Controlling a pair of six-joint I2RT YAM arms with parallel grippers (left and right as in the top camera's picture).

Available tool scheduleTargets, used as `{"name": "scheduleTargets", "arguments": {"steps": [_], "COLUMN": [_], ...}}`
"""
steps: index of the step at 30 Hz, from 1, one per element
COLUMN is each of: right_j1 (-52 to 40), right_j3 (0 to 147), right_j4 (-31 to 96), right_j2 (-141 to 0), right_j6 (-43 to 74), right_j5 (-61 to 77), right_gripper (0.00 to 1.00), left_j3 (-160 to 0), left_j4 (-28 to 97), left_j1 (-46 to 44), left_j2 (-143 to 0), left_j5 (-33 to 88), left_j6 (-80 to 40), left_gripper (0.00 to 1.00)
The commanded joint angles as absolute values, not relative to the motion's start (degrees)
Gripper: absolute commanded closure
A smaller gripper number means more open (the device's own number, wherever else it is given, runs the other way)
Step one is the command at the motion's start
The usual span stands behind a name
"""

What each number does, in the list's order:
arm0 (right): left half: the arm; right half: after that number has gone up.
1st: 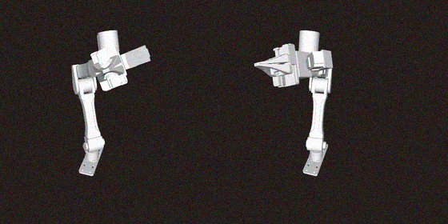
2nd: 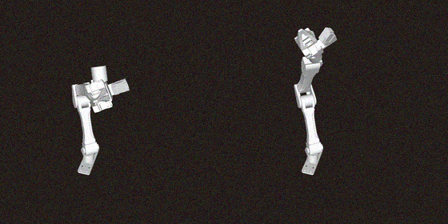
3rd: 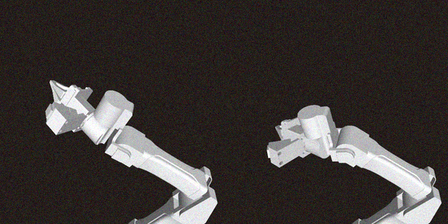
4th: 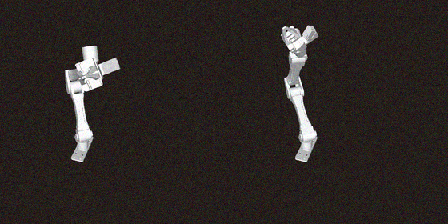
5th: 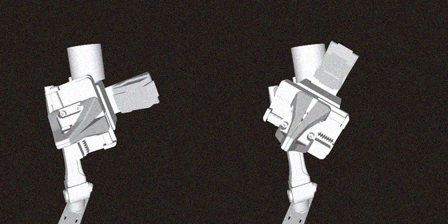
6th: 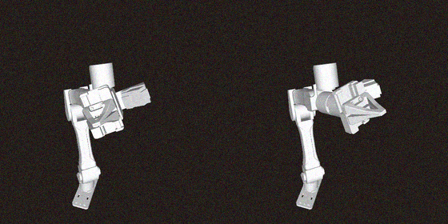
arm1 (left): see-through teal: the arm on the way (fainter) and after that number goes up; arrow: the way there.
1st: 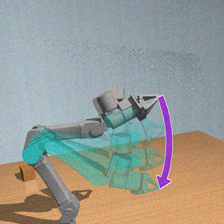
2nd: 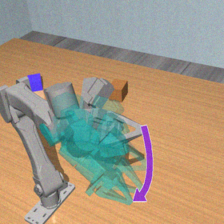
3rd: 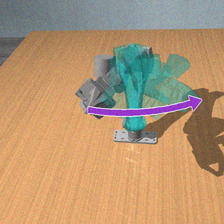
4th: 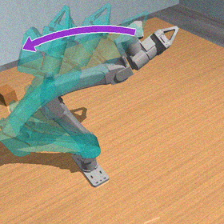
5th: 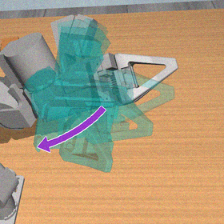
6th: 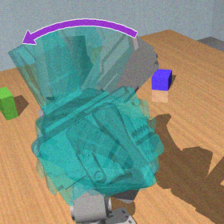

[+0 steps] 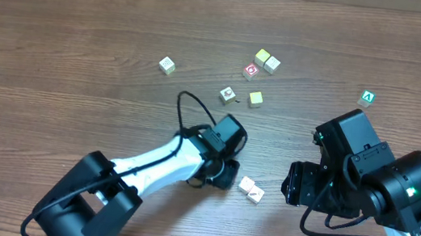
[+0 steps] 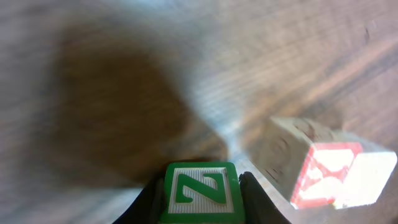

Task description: Flip 5 blocks

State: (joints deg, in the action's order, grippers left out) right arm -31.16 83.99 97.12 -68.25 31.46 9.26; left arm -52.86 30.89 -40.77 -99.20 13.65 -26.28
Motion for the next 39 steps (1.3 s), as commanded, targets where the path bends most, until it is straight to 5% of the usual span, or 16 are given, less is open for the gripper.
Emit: {"name": "scheduleTargets", "arguments": {"steps": [1, 6, 17, 24, 39], "right_j1": [-31.2, -31.2, -31.2, -31.2, -31.2], "right_j3": [83.9, 83.9, 83.9, 83.9, 81.8], "right_j4": [97.0, 97.0, 97.0, 97.0, 94.1], "right_j2": [-67.5, -67.5, -67.5, -67.5, -67.5], "right_j6": [31.2, 31.2, 31.2, 31.2, 33.4], "right_j5": [9.7, 9.7, 9.7, 9.7, 6.6], "right_gripper": [0.33, 0.33, 0.33, 0.33, 0.33], "left_j3": [-51.9, -51.9, -51.9, -51.9, -63.2], "left_j4": [29.8, 28.9, 27.2, 28.5, 37.1], "left_j1": [-38.6, -39.0, -42.5, -42.4, -38.2], "left_j2": [-99.4, -99.4, -99.4, -99.4, -98.8], "left_j5": [10.2, 12.6, 14.9, 14.6, 8.3], "left_j6": [-26.5, -23.9, -22.3, -22.7, -21.4], "left_gripper": [0.81, 0.72, 0.73, 0.51, 0.58]}}
